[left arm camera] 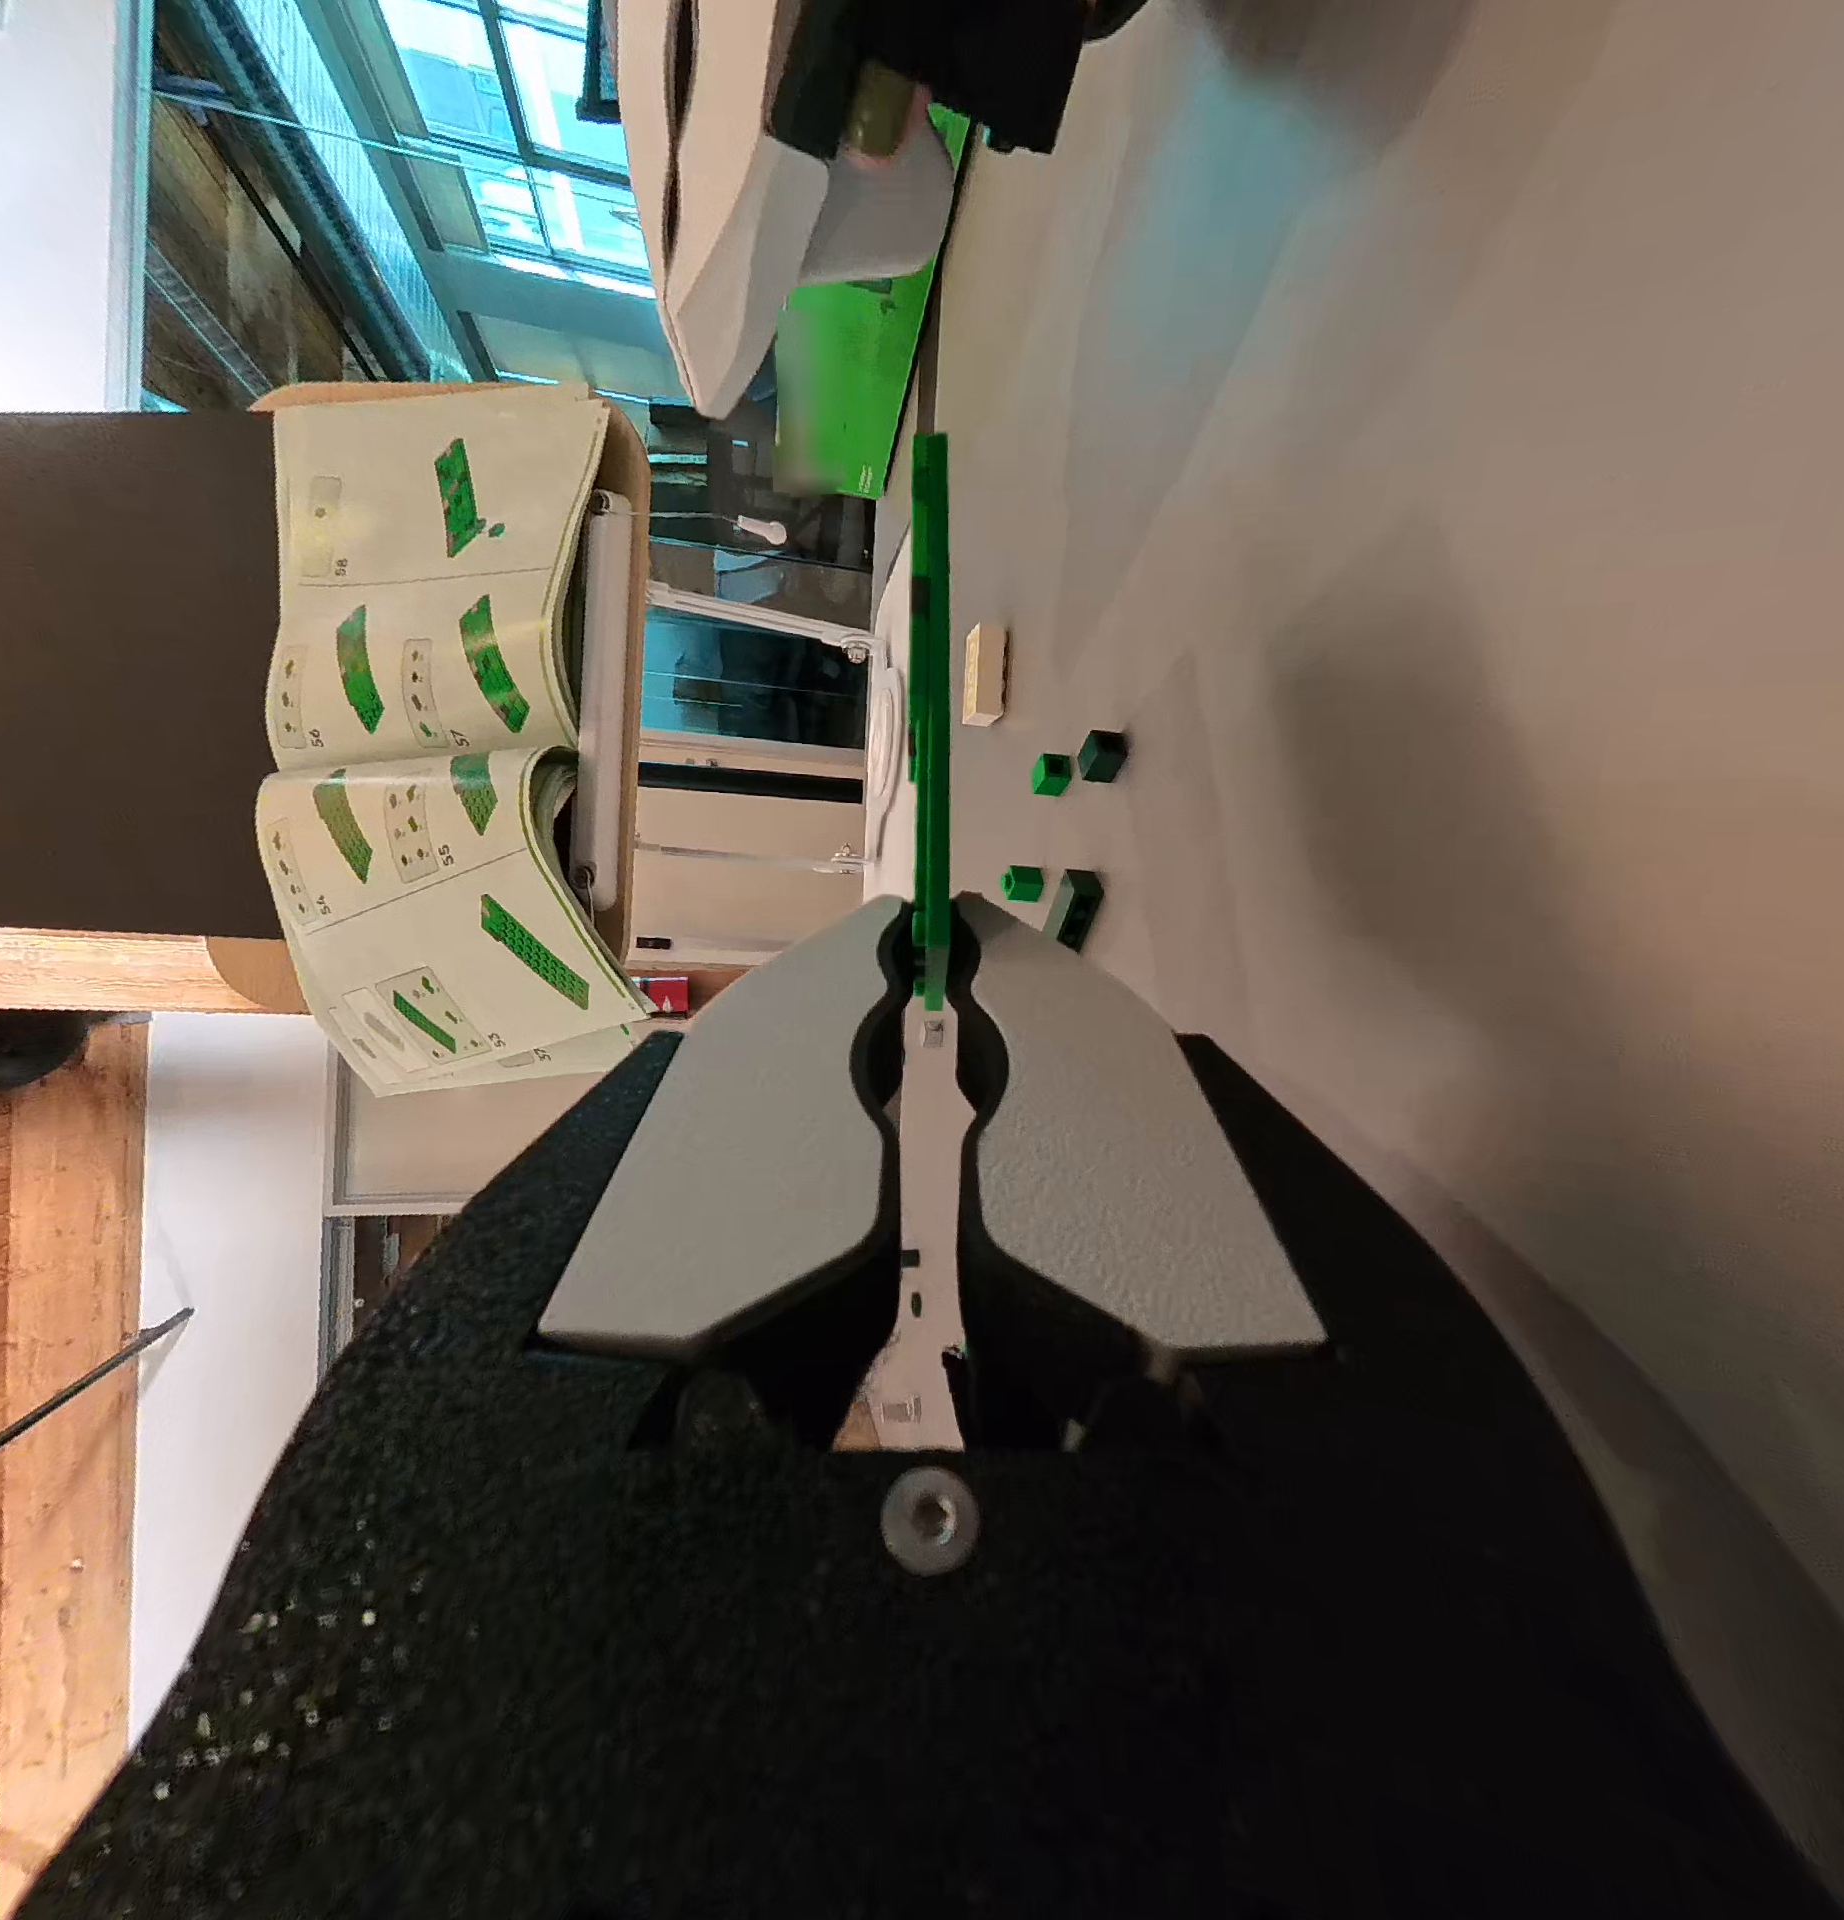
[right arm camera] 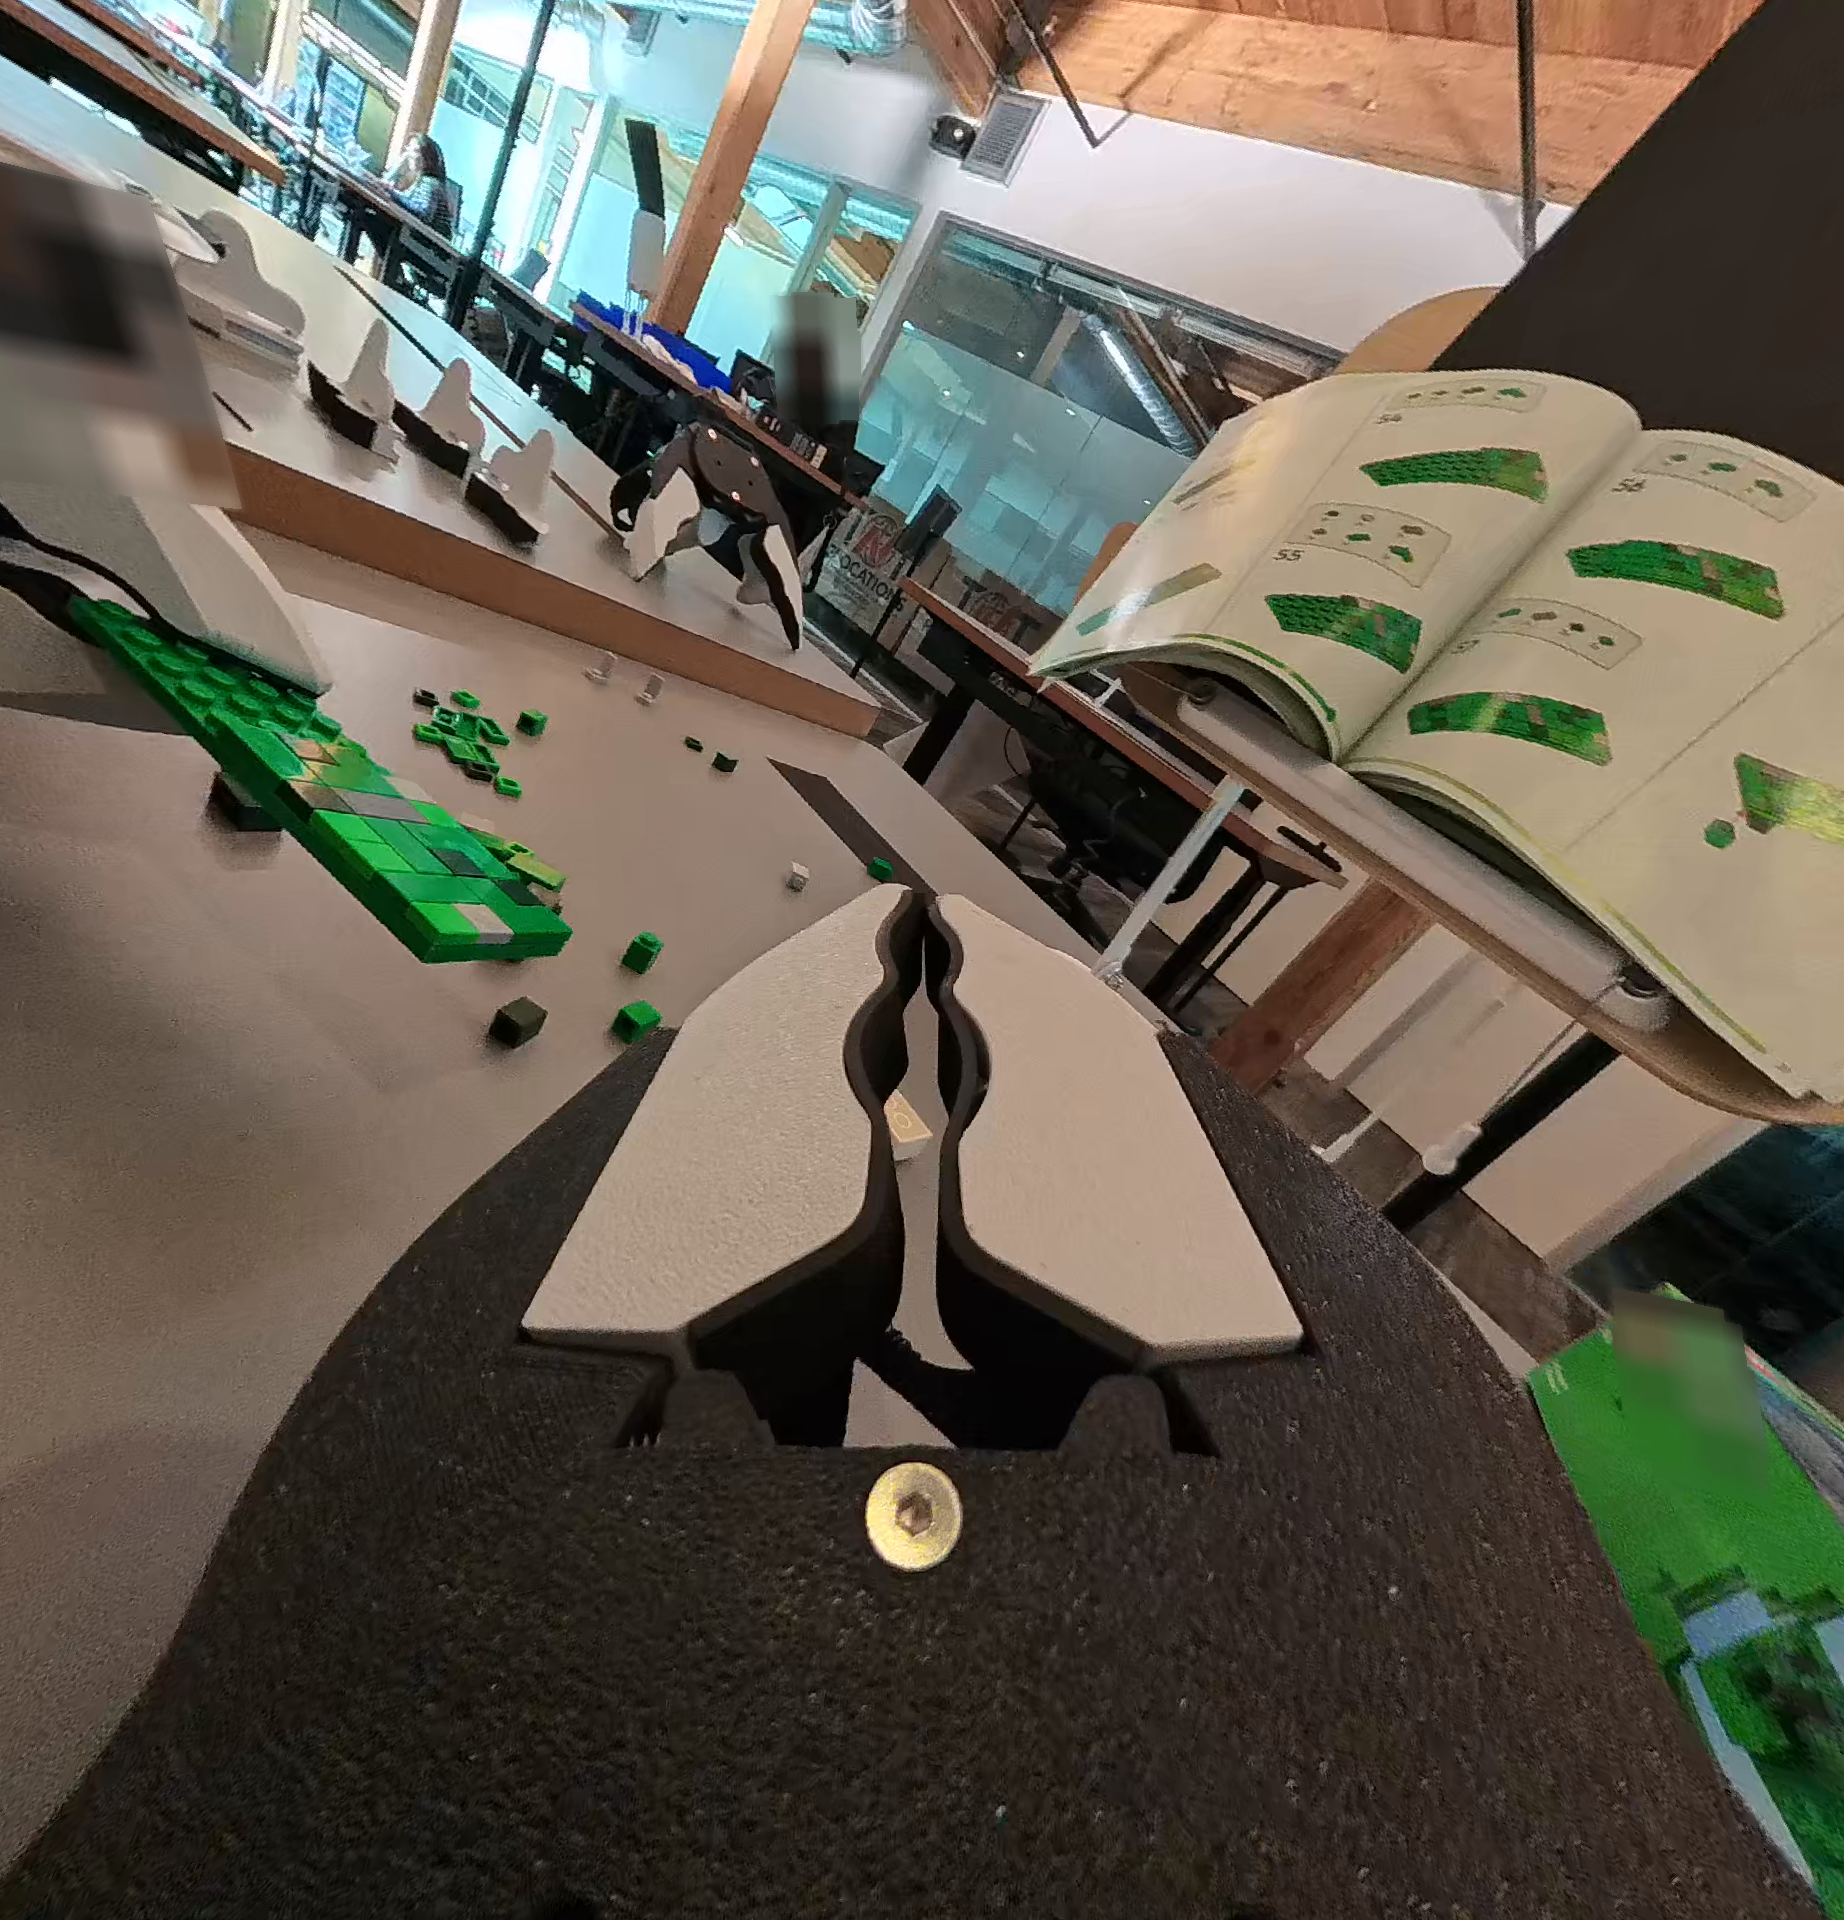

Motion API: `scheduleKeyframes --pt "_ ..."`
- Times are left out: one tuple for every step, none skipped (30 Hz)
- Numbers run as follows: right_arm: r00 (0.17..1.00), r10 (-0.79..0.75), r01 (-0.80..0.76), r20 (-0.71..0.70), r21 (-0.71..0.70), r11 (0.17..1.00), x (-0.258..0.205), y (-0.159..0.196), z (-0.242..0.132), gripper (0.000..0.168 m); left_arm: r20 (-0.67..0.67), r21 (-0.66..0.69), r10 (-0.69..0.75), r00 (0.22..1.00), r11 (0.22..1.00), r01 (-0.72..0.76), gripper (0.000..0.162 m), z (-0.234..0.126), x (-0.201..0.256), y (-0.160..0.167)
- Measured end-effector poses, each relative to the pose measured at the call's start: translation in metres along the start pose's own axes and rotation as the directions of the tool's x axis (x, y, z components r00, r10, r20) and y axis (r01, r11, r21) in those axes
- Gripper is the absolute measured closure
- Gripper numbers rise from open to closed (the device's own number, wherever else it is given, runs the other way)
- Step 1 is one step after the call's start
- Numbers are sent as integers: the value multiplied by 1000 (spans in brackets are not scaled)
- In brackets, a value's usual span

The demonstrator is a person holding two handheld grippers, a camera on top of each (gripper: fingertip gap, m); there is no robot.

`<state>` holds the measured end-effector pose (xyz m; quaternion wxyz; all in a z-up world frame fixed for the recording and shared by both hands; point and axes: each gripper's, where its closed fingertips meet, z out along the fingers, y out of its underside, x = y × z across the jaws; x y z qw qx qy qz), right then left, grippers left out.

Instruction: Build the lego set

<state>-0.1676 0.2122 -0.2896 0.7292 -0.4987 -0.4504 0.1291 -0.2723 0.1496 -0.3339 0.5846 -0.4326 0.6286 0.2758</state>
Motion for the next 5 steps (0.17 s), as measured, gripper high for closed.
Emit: scheduleKeyframes --pt "1000 -5 5 6 2 1000 -1 0 0 168 4 3 -1 1000 1000 1 158 0 0 -1" --pt "1000 -12 12 9 6 1000 -2 0 1 168 7 5 -3 1000 1000 3 158 0 -1 -1" --pt "1000 -20 20 10 11 1000 -3 -1 1 168 8 7 -4 1000 1000 3 158 0 -1 -1" --pt "1000 -24 24 12 14 1000 -3 -1 2 168 6 11 -5 1000 1000 5 158 0 0 -2" --pt "1000 -23 23 16 14 1000 -4 -1 2 168 4 17 -6 1000 1000 5 158 0 0 -3"
